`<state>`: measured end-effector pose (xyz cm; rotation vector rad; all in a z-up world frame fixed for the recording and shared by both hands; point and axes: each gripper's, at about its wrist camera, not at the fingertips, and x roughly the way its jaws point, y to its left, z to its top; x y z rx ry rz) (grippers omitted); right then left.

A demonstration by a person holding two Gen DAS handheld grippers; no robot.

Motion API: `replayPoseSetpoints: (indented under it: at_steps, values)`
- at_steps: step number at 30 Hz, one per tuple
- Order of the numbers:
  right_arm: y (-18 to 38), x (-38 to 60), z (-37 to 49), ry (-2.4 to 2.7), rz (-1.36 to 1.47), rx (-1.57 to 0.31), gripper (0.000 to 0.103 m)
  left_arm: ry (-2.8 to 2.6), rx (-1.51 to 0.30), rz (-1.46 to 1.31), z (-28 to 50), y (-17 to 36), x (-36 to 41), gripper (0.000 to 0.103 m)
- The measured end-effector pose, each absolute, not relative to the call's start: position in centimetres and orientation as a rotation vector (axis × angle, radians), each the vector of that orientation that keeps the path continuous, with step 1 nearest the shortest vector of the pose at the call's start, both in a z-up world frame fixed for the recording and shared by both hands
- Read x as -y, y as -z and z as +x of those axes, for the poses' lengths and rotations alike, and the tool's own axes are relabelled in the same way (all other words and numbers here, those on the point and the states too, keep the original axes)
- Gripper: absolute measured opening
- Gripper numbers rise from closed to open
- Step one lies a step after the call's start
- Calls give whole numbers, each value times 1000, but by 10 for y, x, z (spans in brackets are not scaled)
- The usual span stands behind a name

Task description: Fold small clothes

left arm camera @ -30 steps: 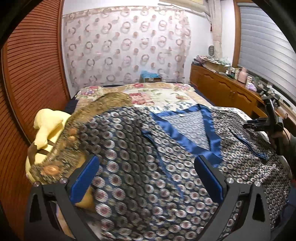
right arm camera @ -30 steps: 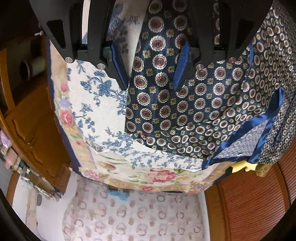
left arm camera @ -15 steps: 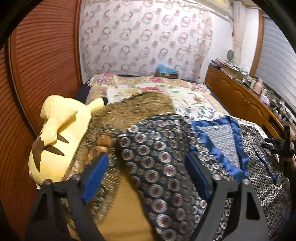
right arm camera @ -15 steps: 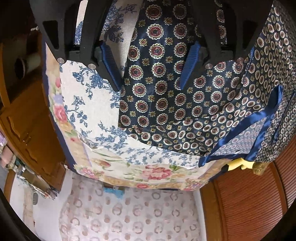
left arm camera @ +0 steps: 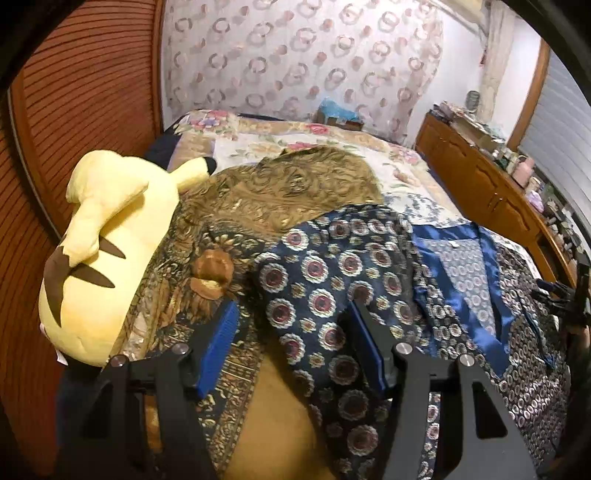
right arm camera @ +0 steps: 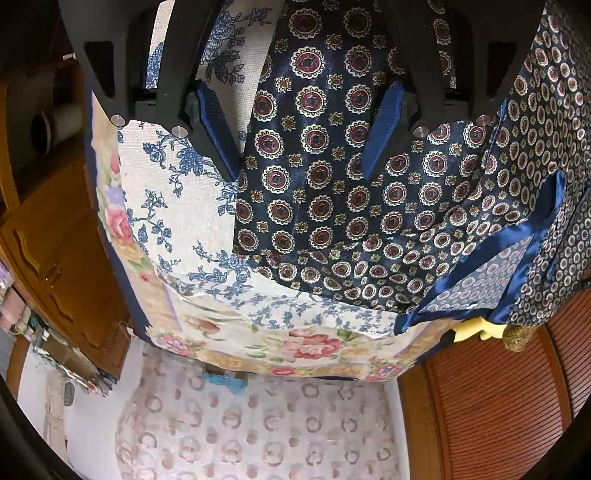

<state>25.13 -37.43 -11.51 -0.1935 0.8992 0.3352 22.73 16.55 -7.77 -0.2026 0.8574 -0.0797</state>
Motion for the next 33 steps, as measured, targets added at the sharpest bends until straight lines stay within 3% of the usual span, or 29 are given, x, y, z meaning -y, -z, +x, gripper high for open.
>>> replayPoseSetpoints:
  at_steps: [6,11,13,15,31,32,33]
  values:
    - [115,375,251,-335,-194,-899,70,121,-857,-258,230,81,-171,60]
    - [115,375,251,-335,-194,-898,71,156,-847,-255,228,78,-165,35]
    - [115,375,251,-335,-194,-898,71,161,-842,-239,227,76,-161,14]
    - [115,374,252,-335,-195,-898,71,155,-829,-204,225,72,-156,6]
    - [115,394,268,-241,-106,-905,72,165,-706,-72,199,26,-114,1]
    - [115,394,269,-241,-110,-909,71,169,-701,-68,198,24,-112,1]
    - [115,393,270,-245,-116,-913,62,171,-695,-63,197,21,-109,1]
